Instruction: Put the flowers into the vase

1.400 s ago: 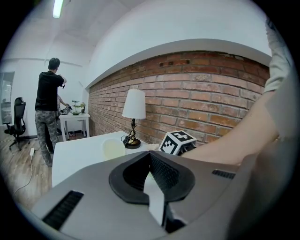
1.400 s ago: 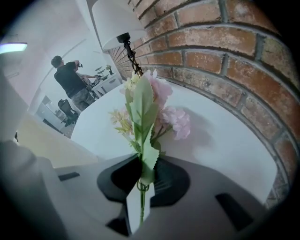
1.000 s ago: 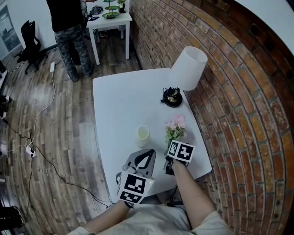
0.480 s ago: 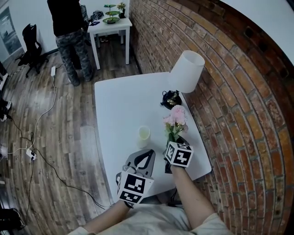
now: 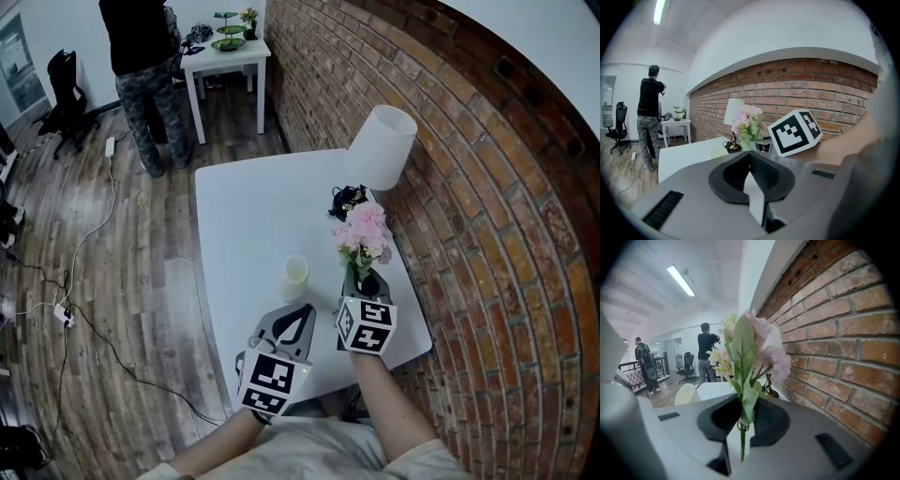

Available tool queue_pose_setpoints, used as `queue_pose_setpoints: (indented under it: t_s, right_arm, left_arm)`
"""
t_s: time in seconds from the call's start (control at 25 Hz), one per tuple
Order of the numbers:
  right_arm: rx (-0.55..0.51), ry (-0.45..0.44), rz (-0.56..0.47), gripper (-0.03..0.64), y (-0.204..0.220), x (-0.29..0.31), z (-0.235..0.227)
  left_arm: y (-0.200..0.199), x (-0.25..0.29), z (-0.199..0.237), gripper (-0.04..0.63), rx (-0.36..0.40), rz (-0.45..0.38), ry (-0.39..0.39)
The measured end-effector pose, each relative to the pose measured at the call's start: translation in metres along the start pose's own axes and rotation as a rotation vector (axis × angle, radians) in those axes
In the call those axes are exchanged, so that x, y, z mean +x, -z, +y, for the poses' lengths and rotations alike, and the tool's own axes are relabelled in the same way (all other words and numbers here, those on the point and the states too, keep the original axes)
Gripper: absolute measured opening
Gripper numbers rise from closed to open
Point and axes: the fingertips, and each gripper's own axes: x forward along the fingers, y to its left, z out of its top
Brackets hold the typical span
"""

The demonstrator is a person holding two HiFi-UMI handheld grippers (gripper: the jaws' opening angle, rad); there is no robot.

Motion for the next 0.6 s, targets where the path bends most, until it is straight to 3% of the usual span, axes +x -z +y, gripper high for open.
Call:
queue_pose_setpoints:
  t_s: [0.24,0.6]
  right_arm:
    - [-0.076,-0.020,-0.157,0.054,-0.036,-0.013,0.006]
    - [-0.085,-0.052,-0.300,0.054,-0.078,-0.032,0.025]
  left_arm:
    - [-0.006,0.000,0.003,0.008,-0.016,-0.013,-0.006]
    - [-0.012,-0.009,0.010,0.008,-0.024,-0.034,-0.022]
